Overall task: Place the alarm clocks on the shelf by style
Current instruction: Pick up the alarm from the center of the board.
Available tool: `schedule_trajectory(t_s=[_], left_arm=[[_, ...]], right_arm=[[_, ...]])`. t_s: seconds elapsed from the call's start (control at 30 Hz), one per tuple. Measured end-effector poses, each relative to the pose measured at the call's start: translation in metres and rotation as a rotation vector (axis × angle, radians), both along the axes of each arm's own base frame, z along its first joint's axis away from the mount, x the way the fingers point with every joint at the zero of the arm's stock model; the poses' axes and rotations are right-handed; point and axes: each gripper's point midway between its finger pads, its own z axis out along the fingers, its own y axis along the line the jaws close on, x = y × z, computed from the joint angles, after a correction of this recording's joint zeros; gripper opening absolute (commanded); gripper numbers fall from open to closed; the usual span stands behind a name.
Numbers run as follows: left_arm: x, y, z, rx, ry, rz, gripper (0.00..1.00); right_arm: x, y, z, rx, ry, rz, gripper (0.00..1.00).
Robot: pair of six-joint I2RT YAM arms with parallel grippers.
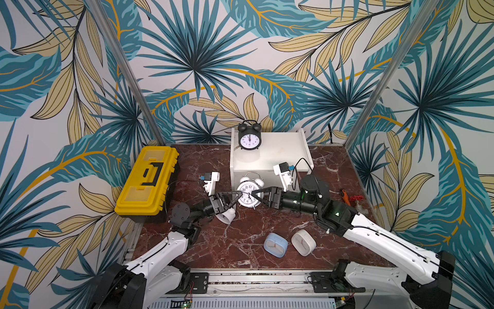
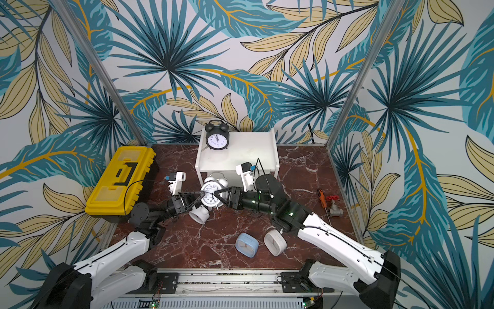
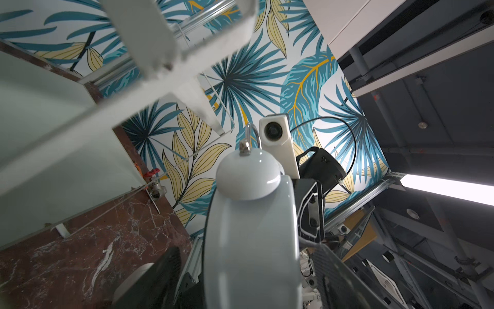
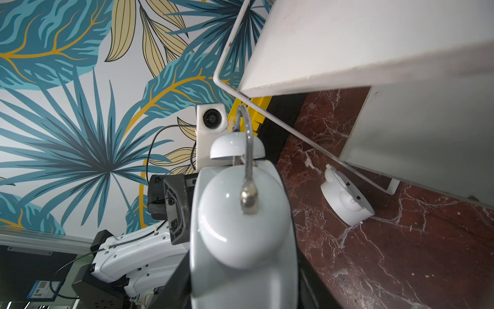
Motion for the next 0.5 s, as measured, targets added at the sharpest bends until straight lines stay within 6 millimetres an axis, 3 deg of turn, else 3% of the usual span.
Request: schedule_trajectory(t_s=[0.17, 0.5], left_arm=[[-0.008, -0.005, 0.007, 0.028, -0.040, -0.056, 0.75], [-0.014, -0.007, 0.001, 0.058, -0.033, -0.101, 0.71]], right_arm=[[-0.001, -0.007, 0.006, 0.004, 0.038, 0.074, 0.14], [-0.017, -0.006, -0.003, -0.040, 0.087, 0.199, 0.14]])
